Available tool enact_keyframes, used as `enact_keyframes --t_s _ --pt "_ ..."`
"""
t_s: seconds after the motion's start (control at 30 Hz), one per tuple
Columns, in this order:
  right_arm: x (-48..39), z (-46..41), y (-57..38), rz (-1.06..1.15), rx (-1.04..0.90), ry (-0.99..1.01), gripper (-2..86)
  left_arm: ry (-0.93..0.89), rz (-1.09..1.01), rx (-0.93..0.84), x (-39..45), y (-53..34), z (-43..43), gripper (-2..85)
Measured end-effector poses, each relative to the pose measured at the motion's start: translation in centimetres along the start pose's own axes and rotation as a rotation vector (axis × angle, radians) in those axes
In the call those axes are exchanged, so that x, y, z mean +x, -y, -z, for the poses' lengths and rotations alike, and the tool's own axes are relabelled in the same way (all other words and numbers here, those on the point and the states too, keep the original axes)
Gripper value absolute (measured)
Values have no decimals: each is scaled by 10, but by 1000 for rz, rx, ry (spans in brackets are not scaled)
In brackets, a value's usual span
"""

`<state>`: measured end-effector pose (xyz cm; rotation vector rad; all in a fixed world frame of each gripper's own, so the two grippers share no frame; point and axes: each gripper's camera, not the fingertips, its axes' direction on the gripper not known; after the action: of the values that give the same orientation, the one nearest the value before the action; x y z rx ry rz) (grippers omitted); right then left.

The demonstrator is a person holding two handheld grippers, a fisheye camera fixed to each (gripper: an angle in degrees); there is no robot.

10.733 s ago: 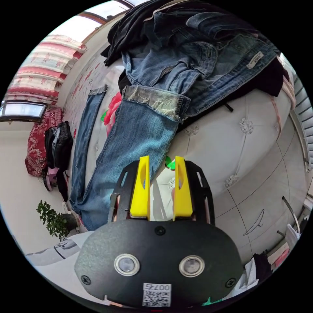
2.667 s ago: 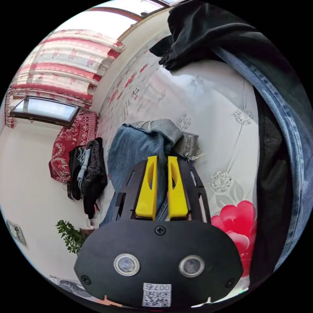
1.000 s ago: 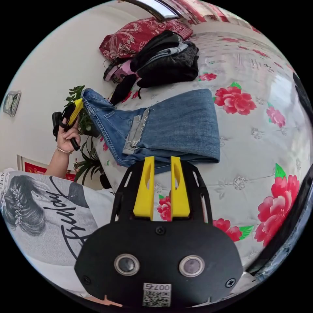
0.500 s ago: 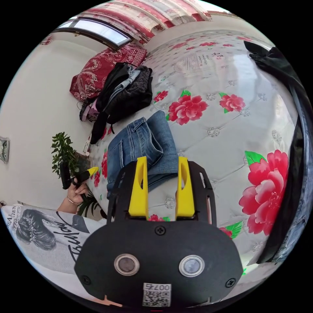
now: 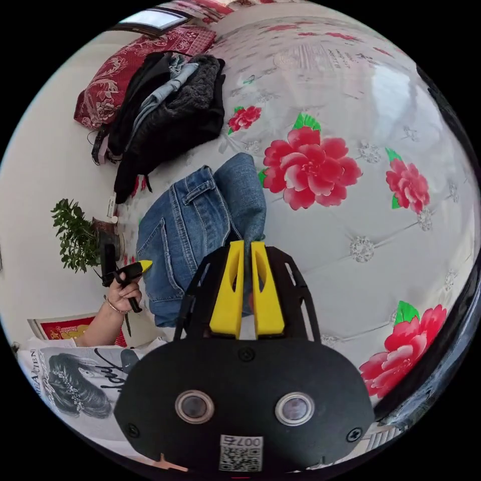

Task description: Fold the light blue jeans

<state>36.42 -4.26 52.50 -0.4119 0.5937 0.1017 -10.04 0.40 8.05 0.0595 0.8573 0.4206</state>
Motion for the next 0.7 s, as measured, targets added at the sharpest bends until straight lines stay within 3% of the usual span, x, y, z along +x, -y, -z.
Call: enact_keyframes --t_s 0.1,0.27,0.33,0.43,0.6,0.7 --pt "-60 54 32 203 84 77 7 -29 -147 80 44 10 11 55" --pt "-219 174 94 663 348 -135 10 -49 -374 383 116 50 73 51" --pt "-262 208 128 717 459 -162 17 -17 -417 515 131 75 96 51" --pt "-307 231 186 632 606 -256 37 177 -433 653 137 121 108 52" --pt "-266 163 196 457 459 -85 63 528 -256 525 84 119 72 1" --pt "-196 46 123 388 172 -154 71 675 -226 353 27 53 23 -7"
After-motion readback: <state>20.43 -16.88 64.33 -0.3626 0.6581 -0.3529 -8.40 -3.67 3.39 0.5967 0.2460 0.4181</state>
